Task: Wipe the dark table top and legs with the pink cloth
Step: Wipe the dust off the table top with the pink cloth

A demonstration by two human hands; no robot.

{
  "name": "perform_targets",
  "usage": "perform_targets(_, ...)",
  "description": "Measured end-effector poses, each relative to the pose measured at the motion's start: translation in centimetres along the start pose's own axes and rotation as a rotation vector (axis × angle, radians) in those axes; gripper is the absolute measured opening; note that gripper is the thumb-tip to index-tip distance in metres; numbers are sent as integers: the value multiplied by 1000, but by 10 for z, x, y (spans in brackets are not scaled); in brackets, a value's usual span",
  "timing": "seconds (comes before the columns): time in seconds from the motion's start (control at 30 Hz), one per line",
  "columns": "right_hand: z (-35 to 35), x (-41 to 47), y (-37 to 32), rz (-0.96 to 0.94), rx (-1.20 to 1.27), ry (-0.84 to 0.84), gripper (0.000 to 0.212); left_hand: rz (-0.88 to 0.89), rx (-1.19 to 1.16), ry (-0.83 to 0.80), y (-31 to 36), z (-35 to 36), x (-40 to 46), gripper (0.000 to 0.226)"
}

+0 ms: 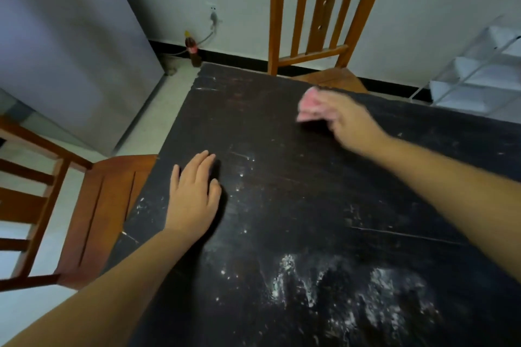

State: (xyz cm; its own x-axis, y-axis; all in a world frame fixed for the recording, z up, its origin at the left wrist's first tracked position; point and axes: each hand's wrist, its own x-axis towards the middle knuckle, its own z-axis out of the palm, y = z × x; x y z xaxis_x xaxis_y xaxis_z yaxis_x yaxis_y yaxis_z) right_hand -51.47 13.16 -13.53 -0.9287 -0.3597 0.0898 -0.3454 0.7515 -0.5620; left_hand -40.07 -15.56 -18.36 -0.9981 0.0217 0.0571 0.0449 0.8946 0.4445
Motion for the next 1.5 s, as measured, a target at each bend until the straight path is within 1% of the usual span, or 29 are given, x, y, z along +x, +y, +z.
perform_targets(0.07,-3,30,34,231,-90,49,52,-40,54,13,-20,-9,-4,52)
perform_targets(0.13,25,33,23,269,-87,47,54,-88,102,11,-39,-16,-7,53)
perform_targets(0.23,76,-13,-43,-39,-3,-92,50,-109,143,-6,-51,-17,-9,53)
perform_targets(0.3,98,-66,-83,-288,49,-304,75,-106,142,1,-49,-17,-9,52)
perform_targets(0.37,107,-111,-103,-366,122,-550,89,-102,148,3,-48,-18,-10,53)
perform_targets(0.4,103,-119,-107,-385,190,-596,88,-102,150,0,-48,-19,-10,55)
perform_targets(0.43,96,-109,-111,-381,259,-600,81,-105,148,-7,-48,-19,-10,55)
perform_targets(0.47,85,-89,-112,-376,300,-581,66,-108,144,-12,-49,-20,-10,55)
perform_targets(0.5,73,-62,-108,-378,312,-501,47,-107,143,-15,-50,-20,-10,54)
perform_targets(0.53,62,-30,-95,-338,272,-355,35,-102,146,-15,-50,-20,-10,54)
perform_targets(0.6,37,35,-51,-118,92,-90,35,-92,156,-11,-51,-18,-10,56)
perform_targets(0.67,21,79,-15,185,-47,7,51,-91,159,-11,-52,-17,-10,58)
perform_targets(0.7,28,90,-8,266,-98,20,55,-93,159,-10,-52,-16,-10,58)
perform_targets(0.73,40,93,-16,264,-140,18,54,-92,156,-8,-53,-16,-9,58)
perform_targets(0.77,58,88,-29,171,-156,-41,52,-91,148,-10,-53,-15,-9,58)
perform_targets(0.83,96,60,-62,-136,-69,-144,51,-97,117,-6,-53,-16,-9,58)
perform_targets(0.9,124,8,-96,-325,-30,-277,53,-102,84,9,-53,-18,-9,58)
perform_targets(0.97,132,-44,-124,-414,-15,-467,63,-116,48,17,-52,-20,-9,59)
perform_targets(1.0,128,-65,-134,-410,57,-561,70,-128,28,15,-52,-20,-8,59)
perform_targets(1.03,120,-74,-136,-417,164,-592,76,-137,14,10,-52,-21,-8,58)
perform_targets(1.07,107,-70,-138,-394,248,-581,75,-134,14,11,-53,-21,-7,57)
perform_targets(1.13,81,-25,-135,-302,287,-496,53,-111,37,9,-54,-20,-7,55)
perform_targets(1.2,58,39,-119,-150,194,-279,39,-98,39,12,-56,-19,-8,55)
perform_targets(1.27,52,103,-91,44,72,-92,48,-108,-3,32,-57,-17,-9,58)
perform_targets(1.33,69,142,-70,179,-31,5,55,-136,-88,65,-57,-17,-9,62)
perform_targets(1.37,86,150,-70,221,-85,13,52,-160,-154,82,-56,-18,-8,61)
perform_targets(1.4,108,146,-81,240,-130,-21,48,-186,-242,104,-55,-20,-8,57)
perform_targets(1.43,129,130,-97,173,-107,-46,44,-238,-341,125,-52,-26,-7,51)
perform_targets(1.5,160,76,-136,-94,-53,-180,43,-396,-564,150,-58,-39,-11,41)
